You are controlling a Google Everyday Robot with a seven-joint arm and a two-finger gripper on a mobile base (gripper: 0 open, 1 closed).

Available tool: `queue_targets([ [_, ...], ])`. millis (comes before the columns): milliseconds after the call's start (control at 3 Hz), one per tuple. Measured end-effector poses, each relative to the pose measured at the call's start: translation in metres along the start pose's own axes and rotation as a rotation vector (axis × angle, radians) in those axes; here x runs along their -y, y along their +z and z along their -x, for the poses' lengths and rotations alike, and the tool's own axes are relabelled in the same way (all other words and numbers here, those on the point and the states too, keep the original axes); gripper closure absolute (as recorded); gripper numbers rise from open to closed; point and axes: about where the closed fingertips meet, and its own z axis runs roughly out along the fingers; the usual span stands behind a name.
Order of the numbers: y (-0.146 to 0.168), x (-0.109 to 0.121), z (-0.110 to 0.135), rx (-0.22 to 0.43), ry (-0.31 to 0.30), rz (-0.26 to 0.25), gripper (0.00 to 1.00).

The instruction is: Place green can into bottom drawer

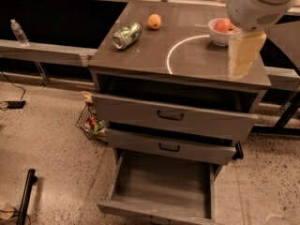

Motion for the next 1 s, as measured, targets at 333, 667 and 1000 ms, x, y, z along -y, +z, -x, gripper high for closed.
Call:
queue_targets([
  [333, 0.011, 0.051, 0.033, -0.079, -0.329, -0.103, 0.0],
  [667, 0.032, 0.093, 0.06, -0.084, -0.555, -0.116, 0.0],
  [1000, 0.013, 0.114, 0.069, -0.076, -0.636, -0.169, 0.0],
])
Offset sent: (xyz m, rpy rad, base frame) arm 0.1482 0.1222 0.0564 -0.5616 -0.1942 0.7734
